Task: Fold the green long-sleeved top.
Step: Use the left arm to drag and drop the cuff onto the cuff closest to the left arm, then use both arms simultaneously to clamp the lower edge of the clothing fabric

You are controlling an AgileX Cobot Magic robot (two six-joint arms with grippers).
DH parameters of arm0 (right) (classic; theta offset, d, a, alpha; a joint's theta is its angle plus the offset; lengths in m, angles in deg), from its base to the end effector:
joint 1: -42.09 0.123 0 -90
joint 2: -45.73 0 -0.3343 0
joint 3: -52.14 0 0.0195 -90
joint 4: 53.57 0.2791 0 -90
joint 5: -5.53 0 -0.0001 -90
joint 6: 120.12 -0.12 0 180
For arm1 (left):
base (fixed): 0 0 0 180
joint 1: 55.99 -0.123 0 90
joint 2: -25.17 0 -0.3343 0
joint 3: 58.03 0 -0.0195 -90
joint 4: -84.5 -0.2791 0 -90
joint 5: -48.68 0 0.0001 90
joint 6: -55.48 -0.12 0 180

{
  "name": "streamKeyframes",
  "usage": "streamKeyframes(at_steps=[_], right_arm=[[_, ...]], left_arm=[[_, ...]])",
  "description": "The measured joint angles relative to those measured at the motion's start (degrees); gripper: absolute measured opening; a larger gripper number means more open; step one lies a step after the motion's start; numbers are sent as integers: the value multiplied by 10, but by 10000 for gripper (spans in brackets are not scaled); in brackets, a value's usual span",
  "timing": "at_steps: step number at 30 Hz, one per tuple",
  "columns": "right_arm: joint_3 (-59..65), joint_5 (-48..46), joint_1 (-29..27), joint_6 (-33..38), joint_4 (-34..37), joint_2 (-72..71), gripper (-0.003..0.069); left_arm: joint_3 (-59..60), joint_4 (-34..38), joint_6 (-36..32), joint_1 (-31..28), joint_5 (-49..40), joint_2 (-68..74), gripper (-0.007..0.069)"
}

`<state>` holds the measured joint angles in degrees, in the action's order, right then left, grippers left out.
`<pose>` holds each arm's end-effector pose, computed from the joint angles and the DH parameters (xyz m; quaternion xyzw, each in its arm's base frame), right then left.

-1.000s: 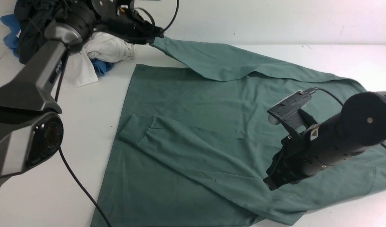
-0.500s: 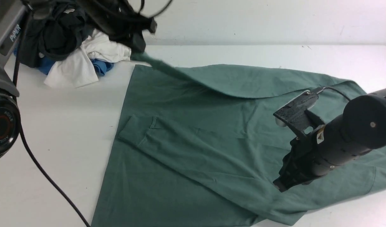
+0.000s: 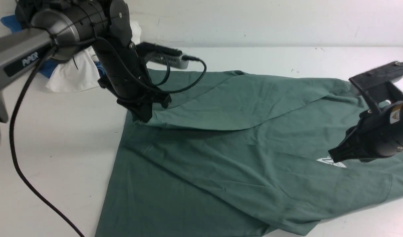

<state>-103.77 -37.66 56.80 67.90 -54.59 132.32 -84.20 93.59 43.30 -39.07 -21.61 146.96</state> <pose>0.2914 0.0750 0.2686 -0.1968 0.9540 0.0058 0.2261 0.4588 -0.1582 0.2842 0.2317 0.9620 -0.0823 0.1190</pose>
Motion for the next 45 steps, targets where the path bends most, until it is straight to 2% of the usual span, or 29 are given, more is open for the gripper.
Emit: streamKeyframes(at_steps=[5,9,14,19,20,22,25,27,30,31,32,33,34,36,37,45], right_arm=[[0,3,-1,0,16,-2,3],[0,10,-1,0,38,-2,3],[0,9,-1,0,42,-2,3],[0,1,-1,9,43,-2,3],[0,-1,-1,11,43,-2,3],[0,-15,-1,30,49,-2,3],[0,-21,-1,51,63,-2,3],[0,-22,-1,60,74,-2,3],[0,-22,-1,96,119,-2,3],[0,-22,-1,98,119,-2,3],[0,-22,-1,122,150,-2,3],[0,-22,-1,125,153,-2,3],[0,-21,-1,153,187,-2,3],[0,-21,-1,169,210,-2,3],[0,-21,-1,202,243,-2,3],[0,-45,-1,287,327,-2,3]], left_arm=[[32,-7,-3,13,0,-39,4],[114,-21,-3,14,10,-10,6],[143,-38,9,14,16,14,64],[144,-39,11,14,15,-14,283],[144,-39,11,14,14,-18,303],[144,-37,11,14,12,-55,417],[172,-35,9,26,12,-114,468],[196,-34,1,38,12,-135,466],[297,-31,-57,90,12,-195,422],[297,-32,-62,93,12,-197,419],[362,-39,-111,121,12,-209,382],[362,-41,-116,124,12,-210,379],[418,-58,-166,143,28,-211,344],[452,-75,-195,155,45,-208,328],[492,-98,-225,164,84,-200,307],[526,-143,-248,165,190,-163,297]])
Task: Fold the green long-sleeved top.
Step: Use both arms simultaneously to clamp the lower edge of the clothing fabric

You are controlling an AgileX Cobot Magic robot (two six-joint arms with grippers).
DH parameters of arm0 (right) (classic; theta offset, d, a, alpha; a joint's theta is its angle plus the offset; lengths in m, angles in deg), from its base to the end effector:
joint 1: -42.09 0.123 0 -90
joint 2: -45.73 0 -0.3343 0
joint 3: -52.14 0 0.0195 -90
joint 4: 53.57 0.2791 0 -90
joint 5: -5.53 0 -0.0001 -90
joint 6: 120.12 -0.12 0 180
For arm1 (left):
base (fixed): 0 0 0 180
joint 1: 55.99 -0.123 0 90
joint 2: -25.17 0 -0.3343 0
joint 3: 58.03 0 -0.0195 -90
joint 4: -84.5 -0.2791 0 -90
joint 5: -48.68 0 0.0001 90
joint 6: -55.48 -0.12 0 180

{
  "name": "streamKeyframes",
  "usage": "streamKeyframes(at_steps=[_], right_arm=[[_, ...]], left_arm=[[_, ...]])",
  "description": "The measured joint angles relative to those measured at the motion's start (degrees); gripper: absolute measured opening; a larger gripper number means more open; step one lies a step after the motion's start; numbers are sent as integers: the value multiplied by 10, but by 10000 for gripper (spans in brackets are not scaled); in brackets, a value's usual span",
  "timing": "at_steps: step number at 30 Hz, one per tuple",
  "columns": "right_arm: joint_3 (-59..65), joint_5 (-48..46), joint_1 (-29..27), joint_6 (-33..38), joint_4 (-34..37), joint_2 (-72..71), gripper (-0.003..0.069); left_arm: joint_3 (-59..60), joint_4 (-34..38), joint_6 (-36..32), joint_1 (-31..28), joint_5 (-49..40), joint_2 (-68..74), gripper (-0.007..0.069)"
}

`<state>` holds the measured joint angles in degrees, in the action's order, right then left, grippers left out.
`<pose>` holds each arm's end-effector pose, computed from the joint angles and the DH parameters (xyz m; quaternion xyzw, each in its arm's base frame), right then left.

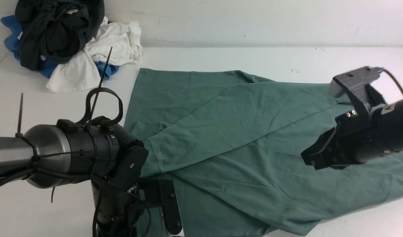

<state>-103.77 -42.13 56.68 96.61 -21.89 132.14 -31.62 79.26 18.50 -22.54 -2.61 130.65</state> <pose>0.2752 0.1198 0.2781 -0.2808 0.9131 0.1936 0.2236 0.2580 -0.1602 0.1538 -0.6000 -0.7988 -0.0340 0.0288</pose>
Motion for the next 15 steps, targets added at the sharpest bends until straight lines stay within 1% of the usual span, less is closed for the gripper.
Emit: streamKeyframes(at_steps=[5,8,9,10,11,13,15], right_arm=[[0,-1,0,12,13,0,3],[0,-3,0,28,13,0,3],[0,-4,0,30,12,0,3],[0,-9,0,46,4,0,3],[0,-13,0,56,-4,0,3],[0,-16,0,70,-22,0,3],[0,-18,0,88,-62,0,3]], left_arm=[[-6,-7,5,0,-4,23,286],[-12,-16,62,0,-11,30,206],[-12,-19,68,0,-11,30,198],[-12,-33,133,0,-5,30,124],[-12,-45,173,0,3,28,79],[-12,-65,232,0,19,22,30],[-6,-96,285,0,36,12,6]])
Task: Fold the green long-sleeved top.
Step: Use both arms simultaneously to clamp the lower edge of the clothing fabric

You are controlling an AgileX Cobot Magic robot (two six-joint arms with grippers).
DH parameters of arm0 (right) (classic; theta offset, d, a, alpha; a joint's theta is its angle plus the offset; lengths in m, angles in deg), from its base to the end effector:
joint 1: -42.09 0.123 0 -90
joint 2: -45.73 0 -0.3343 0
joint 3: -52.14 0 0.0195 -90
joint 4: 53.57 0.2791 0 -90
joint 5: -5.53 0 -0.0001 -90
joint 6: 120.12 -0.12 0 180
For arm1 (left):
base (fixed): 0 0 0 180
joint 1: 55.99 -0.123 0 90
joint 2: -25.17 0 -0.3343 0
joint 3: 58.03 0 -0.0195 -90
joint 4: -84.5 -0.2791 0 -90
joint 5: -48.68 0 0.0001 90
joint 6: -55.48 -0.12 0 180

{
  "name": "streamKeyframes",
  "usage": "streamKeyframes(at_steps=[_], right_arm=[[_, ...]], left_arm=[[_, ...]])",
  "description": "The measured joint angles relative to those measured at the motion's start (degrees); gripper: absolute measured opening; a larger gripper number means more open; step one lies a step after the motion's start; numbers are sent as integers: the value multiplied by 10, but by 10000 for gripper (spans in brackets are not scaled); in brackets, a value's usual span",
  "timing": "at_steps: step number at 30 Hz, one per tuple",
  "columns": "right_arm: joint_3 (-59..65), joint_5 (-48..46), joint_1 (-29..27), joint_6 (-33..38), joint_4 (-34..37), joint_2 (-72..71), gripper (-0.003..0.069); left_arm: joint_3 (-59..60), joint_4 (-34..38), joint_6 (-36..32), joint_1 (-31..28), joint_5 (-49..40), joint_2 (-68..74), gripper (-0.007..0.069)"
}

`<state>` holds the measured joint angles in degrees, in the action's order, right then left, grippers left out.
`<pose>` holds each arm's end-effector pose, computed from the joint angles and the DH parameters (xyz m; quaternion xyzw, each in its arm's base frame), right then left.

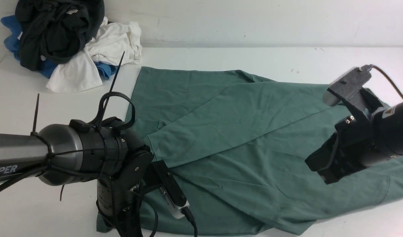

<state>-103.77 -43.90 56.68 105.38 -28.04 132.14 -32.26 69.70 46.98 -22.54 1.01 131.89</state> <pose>0.2722 0.1115 0.2728 -0.3837 0.8875 0.1381 0.2145 0.2768 -0.1557 0.1512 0.4361 0.8949 0.0931 0.0192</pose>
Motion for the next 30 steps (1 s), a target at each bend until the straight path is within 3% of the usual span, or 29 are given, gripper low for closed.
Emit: streamKeyframes(at_steps=[5,11,18,19,21,24,28,30], right_arm=[[0,-13,0,2,-71,0,7],[33,-51,0,-19,-145,0,77],[153,48,0,-171,-352,0,310],[156,54,0,-177,-357,0,328],[180,84,0,-235,-407,0,441],[187,118,0,-250,-424,1,503],[187,148,0,-253,-430,18,514],[187,155,0,-253,-430,46,484]], left_arm=[[1,-29,37,-11,3,-74,4],[1,-27,45,-91,4,-145,4],[1,24,39,-162,0,-151,4],[1,24,38,-162,0,-151,4],[1,30,34,-162,1,-151,4],[1,33,34,-162,6,-151,4],[1,33,34,-162,14,-151,4],[1,36,34,-162,14,-151,4]])
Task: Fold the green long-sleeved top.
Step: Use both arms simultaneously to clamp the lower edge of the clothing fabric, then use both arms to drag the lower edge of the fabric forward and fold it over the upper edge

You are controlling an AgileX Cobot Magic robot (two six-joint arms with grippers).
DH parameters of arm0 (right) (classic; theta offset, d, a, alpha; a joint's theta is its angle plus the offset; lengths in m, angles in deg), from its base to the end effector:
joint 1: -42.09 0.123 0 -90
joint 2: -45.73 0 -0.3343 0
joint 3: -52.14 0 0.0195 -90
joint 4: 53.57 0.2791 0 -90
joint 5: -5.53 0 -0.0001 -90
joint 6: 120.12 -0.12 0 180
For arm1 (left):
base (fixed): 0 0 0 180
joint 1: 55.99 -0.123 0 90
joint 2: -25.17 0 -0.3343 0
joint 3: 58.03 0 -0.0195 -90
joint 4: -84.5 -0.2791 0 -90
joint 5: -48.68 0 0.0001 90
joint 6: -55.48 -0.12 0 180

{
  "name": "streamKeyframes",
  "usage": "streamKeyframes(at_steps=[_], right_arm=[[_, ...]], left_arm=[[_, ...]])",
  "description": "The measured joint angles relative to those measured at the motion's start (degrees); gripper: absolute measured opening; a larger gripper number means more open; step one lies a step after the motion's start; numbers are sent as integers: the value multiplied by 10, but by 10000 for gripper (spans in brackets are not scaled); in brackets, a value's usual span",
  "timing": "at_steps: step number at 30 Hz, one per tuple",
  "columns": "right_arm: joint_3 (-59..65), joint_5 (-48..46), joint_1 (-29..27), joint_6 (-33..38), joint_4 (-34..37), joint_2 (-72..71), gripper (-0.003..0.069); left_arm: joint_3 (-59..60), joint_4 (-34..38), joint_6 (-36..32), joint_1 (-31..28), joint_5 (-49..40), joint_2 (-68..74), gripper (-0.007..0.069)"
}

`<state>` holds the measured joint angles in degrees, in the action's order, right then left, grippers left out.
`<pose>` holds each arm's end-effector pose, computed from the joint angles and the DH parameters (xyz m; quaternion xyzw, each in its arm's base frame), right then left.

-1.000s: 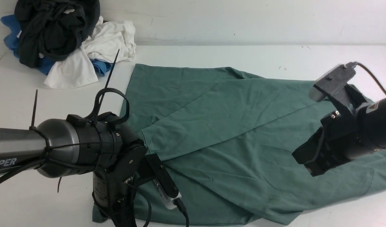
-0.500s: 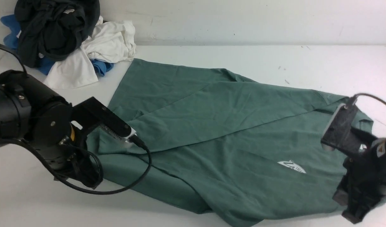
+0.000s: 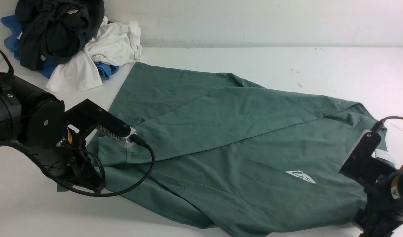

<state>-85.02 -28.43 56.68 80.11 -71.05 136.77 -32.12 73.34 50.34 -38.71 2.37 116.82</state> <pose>0.2452 0.0430 0.1627 -0.4051 0.9030 -0.1028 0.0998 0.2915 -0.0731 0.2315 0.2471 0.9556 0.0638 0.1472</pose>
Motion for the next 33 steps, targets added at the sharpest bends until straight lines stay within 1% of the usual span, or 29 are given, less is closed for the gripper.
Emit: streamKeyframes(at_steps=[1,2,4,5,6,7,9,10,12,13,15,18,19,20,22,23,24,25,28,29,33], right_arm=[[0,2,0,0,0,11,463],[0,3,0,0,0,13,463],[-2,11,0,0,-2,27,376],[-4,12,0,0,-3,28,340],[-6,12,0,0,-3,28,320],[-14,2,0,0,-4,27,240],[-33,-19,0,-6,-4,19,123],[-50,-35,0,-17,-4,11,53],[-73,-67,0,-38,-12,-4,11],[-75,-67,0,-41,-13,-6,8],[-101,-111,0,-70,-36,-31,-1],[-127,-162,0,-93,-75,-66,-1],[-137,-166,-1,-96,-92,-77,-2],[-137,-166,-1,-97,-92,-79,-2],[-162,-152,-17,-103,-114,-87,-2],[-178,-123,-35,-105,-115,-83,-2],[-181,-123,-35,-105,-115,-81,-2],[-201,-82,-63,-106,-107,-63,-2],[-234,-32,-95,-107,-80,-29,-2],[-256,-5,-110,-106,-62,2,-2],[-328,34,-121,-93,-32,110,-2]], left_arm=[[0,1,0,0,0,0,4],[0,1,0,0,0,0,4],[0,5,0,0,-1,0,4],[-1,6,-1,0,-3,0,4],[-2,7,-1,0,-4,-1,4],[-7,8,-1,0,-17,-1,4],[-15,12,-2,0,-35,-5,4],[-22,16,-4,0,-48,-9,4],[-33,24,-6,0,-69,-20,4],[-33,24,-6,0,-69,-22,4],[-52,39,-13,0,-87,-46,4],[-86,57,-15,0,-97,-77,4],[-102,63,-15,0,-99,-84,4],[-105,64,-15,0,-100,-85,4],[-150,67,-14,0,-97,-82,6],[-180,67,-14,0,-91,-72,6],[-180,67,-14,-1,-89,-70,6],[-223,68,-14,-5,-81,-41,6],[-281,70,-14,-16,-70,7,6],[-319,70,-14,-26,-62,53,6],[-427,70,-11,-50,-57,183,6]])
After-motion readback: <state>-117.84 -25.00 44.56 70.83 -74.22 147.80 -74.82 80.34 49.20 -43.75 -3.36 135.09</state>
